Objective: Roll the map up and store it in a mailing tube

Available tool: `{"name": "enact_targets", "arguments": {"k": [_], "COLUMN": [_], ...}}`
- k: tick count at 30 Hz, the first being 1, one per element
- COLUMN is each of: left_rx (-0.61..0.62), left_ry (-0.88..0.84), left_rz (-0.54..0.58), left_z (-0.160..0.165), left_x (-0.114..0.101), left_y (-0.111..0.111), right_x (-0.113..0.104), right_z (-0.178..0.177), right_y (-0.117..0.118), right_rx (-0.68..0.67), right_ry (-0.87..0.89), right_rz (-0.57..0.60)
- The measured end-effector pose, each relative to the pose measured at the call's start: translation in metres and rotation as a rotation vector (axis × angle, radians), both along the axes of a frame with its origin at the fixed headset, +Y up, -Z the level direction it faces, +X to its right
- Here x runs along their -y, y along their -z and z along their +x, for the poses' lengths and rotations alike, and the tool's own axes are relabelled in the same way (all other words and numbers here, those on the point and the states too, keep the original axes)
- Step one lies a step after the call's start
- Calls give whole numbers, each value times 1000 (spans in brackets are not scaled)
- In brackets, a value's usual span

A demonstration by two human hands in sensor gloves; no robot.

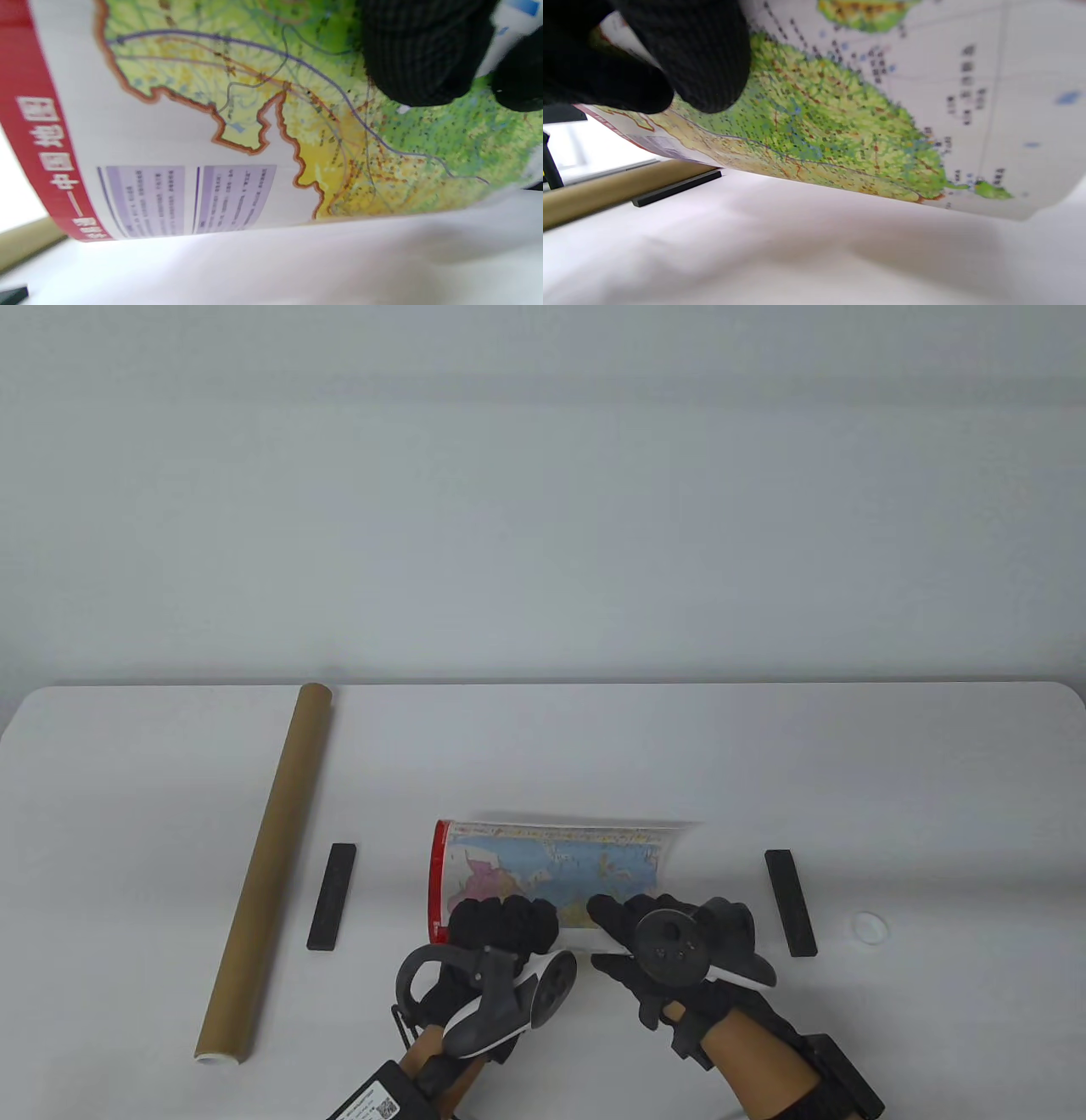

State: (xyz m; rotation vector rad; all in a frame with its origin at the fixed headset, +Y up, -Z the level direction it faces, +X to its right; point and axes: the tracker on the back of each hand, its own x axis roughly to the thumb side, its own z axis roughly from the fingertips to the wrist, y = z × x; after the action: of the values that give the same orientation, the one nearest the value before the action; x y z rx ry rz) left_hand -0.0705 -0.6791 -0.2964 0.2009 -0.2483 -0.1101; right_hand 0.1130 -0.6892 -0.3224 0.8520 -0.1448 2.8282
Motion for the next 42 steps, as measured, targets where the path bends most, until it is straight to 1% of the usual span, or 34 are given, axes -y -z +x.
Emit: {"name": "enact_targets", "arguments": {"k": [4,7,9,12,14,15,16,18,20,22,24,25,29,31,34,39,42], "left_rx": [-40,-65,-72,-56,-20,-18,8,11,22,17,13,9,17,14,0,-19,-37], "left_ry": [-78,-196,-263,-324,-338,-339,-329,-294,-218,-92,-15,15,26,42,31,-26,-104], "left_rz": [-109,-228,-298,-389,-409,-406,-381,-337,-248,-133,-65,-39,10,31,28,-57,-149], "left_z": [-6,-13,-17,-20,-21,-21,-19,-16,-9,-2,3,5,6,6,4,-4,-10], "left_x": [2,1,3,7,10,10,11,10,7,3,1,-1,-1,-2,-2,0,2], "left_y": [7,10,13,18,20,20,19,16,11,3,-2,-4,-6,-6,-4,4,9], "right_x": [-6,-9,-11,-10,-9,-9,-9,-8,-6,-4,-3,-3,-1,1,0,-4,-7], "right_z": [-8,-13,-15,-18,-19,-19,-18,-17,-14,-9,-5,-2,3,3,2,-6,-10], "right_y": [-10,-18,-21,-22,-21,-20,-19,-16,-12,-6,-1,1,6,7,6,-5,-12], "right_rx": [-12,-21,-20,-15,-8,-5,5,18,30,51,61,71,57,42,31,15,6], "right_ry": [-87,-152,-170,-227,-236,-234,-233,-233,-219,-174,-132,-104,-6,14,15,-64,-114], "right_rz": [123,229,276,294,291,280,270,249,202,130,83,41,-83,-109,-84,75,175]}}
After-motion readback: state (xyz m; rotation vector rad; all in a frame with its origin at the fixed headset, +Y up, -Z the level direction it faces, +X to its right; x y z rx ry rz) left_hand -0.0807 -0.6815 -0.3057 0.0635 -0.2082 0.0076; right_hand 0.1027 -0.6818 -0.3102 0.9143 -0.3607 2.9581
